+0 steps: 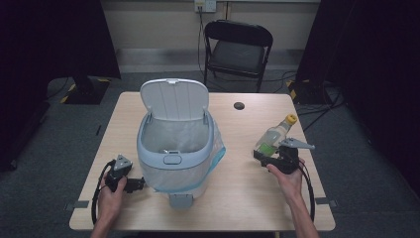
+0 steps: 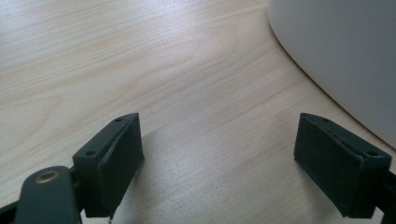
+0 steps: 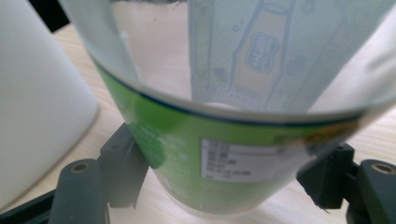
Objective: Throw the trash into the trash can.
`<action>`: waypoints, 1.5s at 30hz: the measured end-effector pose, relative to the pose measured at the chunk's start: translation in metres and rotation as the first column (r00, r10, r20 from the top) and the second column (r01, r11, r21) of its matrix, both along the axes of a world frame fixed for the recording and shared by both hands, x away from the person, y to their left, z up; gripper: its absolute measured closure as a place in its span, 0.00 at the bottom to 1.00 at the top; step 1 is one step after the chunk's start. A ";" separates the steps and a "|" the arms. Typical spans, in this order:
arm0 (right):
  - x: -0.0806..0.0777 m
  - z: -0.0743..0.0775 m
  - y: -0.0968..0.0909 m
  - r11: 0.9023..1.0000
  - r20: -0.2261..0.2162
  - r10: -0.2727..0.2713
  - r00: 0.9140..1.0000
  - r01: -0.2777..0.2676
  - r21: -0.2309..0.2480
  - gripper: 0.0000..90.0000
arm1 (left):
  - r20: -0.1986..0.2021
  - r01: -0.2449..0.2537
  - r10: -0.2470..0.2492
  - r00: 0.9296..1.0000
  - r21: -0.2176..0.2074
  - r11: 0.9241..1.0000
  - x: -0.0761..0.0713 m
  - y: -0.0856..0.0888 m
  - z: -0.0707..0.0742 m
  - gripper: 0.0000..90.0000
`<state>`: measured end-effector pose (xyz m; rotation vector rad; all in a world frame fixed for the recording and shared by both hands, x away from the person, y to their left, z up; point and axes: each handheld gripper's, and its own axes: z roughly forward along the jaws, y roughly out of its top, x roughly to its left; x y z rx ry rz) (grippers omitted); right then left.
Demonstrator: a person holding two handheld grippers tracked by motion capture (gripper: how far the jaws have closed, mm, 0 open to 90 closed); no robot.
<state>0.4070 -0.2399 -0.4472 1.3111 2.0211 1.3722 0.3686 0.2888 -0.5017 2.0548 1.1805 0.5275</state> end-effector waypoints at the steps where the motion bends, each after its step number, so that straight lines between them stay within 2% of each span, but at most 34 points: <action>1: -0.001 0.002 0.001 1.000 0.006 0.009 1.000 -0.009 0.009 0.30 | 0.000 0.000 0.000 1.000 0.000 1.000 0.000 0.000 0.000 0.17; 8: -0.010 0.016 0.007 0.998 0.031 0.044 0.999 -0.045 0.041 0.30 | 0.000 -0.001 0.001 1.000 -0.001 1.000 0.000 0.000 0.000 0.17; 19: -0.021 0.036 0.017 0.995 0.063 0.077 0.995 -0.081 0.053 0.30 | 0.000 0.000 0.000 1.000 -0.001 1.000 0.000 0.000 0.000 0.17; 26: -0.030 0.056 0.020 0.992 0.090 0.094 0.992 -0.101 0.077 0.30 | 0.000 0.000 0.000 1.000 0.000 1.000 0.000 0.000 0.000 0.17; 37: -0.039 0.082 0.030 0.987 0.143 0.123 0.982 -0.135 0.082 0.30 | -0.001 0.001 -0.001 1.000 0.003 1.000 0.000 0.000 0.000 0.17; 41: -0.040 0.093 0.031 0.986 0.161 0.130 0.978 -0.144 0.079 0.30 | 0.000 -0.001 0.001 1.000 -0.001 1.000 0.000 0.000 0.000 0.17; 43: -0.041 0.101 0.032 0.987 0.188 0.133 0.973 -0.148 0.065 0.30 | 0.000 -0.001 0.001 1.000 -0.001 1.000 0.000 0.000 0.000 0.17; 45: -0.043 0.107 0.032 0.986 0.188 0.136 0.973 -0.152 0.075 0.30 | 0.000 0.000 0.000 1.000 0.000 1.000 0.000 0.000 0.000 0.17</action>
